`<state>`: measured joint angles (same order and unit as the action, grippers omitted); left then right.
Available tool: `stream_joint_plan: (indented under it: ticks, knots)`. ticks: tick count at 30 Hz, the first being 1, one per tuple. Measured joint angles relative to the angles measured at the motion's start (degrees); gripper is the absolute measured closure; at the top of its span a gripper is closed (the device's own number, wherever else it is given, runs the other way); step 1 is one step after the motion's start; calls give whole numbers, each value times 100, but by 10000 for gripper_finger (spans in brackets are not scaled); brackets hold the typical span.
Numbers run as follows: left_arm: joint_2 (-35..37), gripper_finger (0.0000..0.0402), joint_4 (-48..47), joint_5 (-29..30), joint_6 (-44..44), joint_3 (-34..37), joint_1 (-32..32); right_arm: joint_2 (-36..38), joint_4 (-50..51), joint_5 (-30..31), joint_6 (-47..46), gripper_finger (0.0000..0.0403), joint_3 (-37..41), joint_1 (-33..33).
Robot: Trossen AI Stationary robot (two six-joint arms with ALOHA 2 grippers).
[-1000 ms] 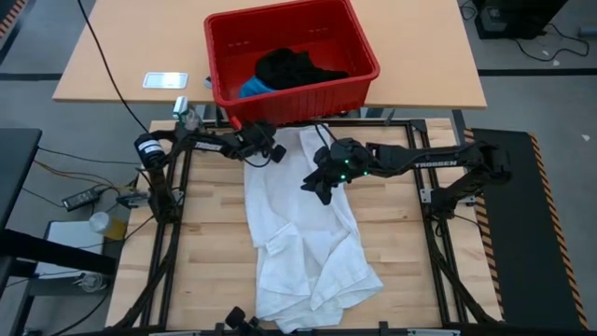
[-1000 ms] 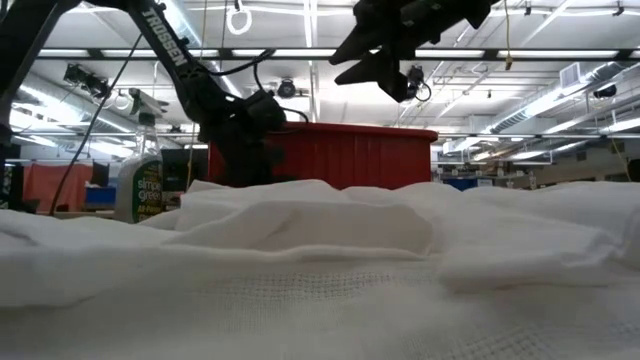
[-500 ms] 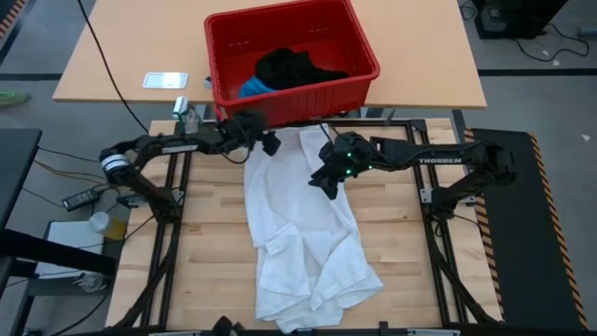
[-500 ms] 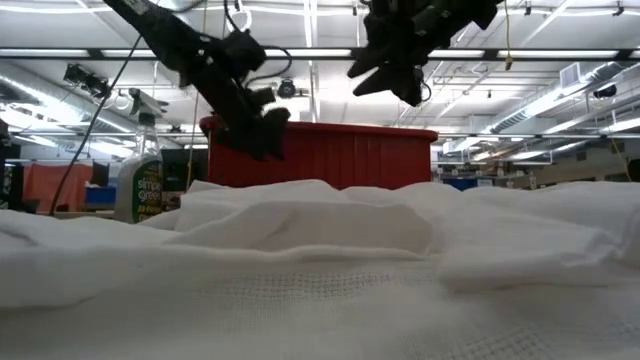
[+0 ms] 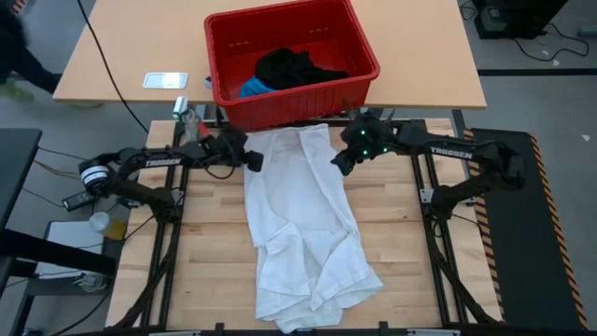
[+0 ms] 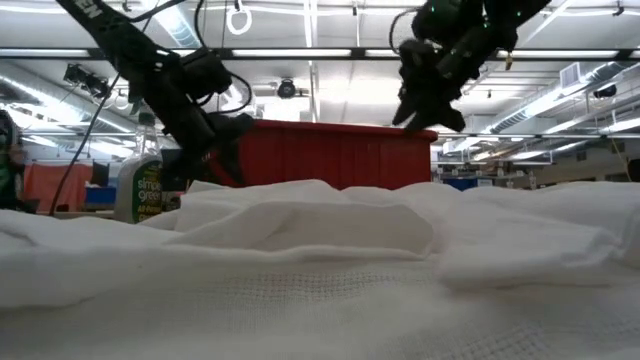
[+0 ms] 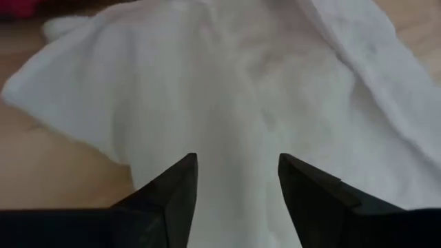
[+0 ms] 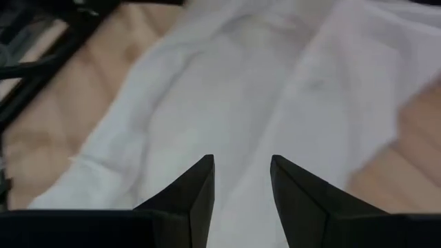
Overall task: Fold laundry
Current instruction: Fold the white polo shirt
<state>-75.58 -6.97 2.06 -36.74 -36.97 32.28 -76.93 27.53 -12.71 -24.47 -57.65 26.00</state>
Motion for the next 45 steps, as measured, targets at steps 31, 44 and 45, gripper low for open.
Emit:
stream_joint_plan:
  ticks: [31,44,45]
  knots:
    - [57,207,23,-355,-587,137,1186,-2238,-2635,-947,361,62,599,2132]
    - [-128,133,-3,582,-1158,133,959,-2506,-2665,-694,799,86,-83,2272]
    - [-210,129,42,571,-1181,135,963,-2620,-2661,-778,801,86,-148,2279]
